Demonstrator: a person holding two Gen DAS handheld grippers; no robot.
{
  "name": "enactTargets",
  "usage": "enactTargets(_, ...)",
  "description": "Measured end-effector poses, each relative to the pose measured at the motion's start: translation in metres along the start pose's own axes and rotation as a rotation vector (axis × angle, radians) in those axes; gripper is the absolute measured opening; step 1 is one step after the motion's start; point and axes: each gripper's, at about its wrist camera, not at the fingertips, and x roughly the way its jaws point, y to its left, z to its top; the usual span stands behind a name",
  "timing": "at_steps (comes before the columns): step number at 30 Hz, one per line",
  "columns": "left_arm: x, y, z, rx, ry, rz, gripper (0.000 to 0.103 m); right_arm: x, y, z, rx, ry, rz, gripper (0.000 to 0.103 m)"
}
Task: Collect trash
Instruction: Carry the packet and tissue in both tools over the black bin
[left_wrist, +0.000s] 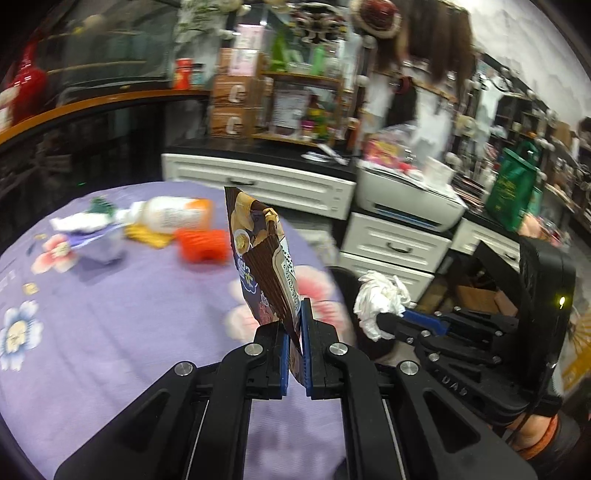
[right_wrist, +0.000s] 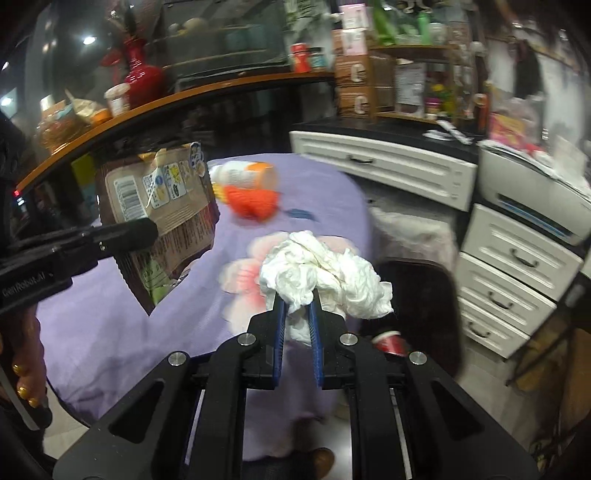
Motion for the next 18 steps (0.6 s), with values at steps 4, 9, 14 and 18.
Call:
enactTargets(4, 0.024, -0.032, 0.006, 0.035, 0.026, -0.061, 0.006, -0.015, -0.031, -0.016, 0.029, -0.01, -0.064, 0.013)
enactTargets(9, 0.057, -0.071, 0.009, 0.065, 0.064, -0.124, 0.006, -0.025, -0.065, -0.031, 0.066, -0.023, -0.149, 0.013)
enactTargets(14, 0.095, -0.101, 0.008, 0.109, 0.111, -0.136, 0.006, -0.023, -0.103, -0.041, 0.135, -0.016, -0.213, 0.013)
enactTargets(18, 0.127, -0.113, 0.0, 0.119, 0.172, -0.135, 0.006, -0.011, -0.126, -0.049, 0.177, 0.012, -0.226, 0.013)
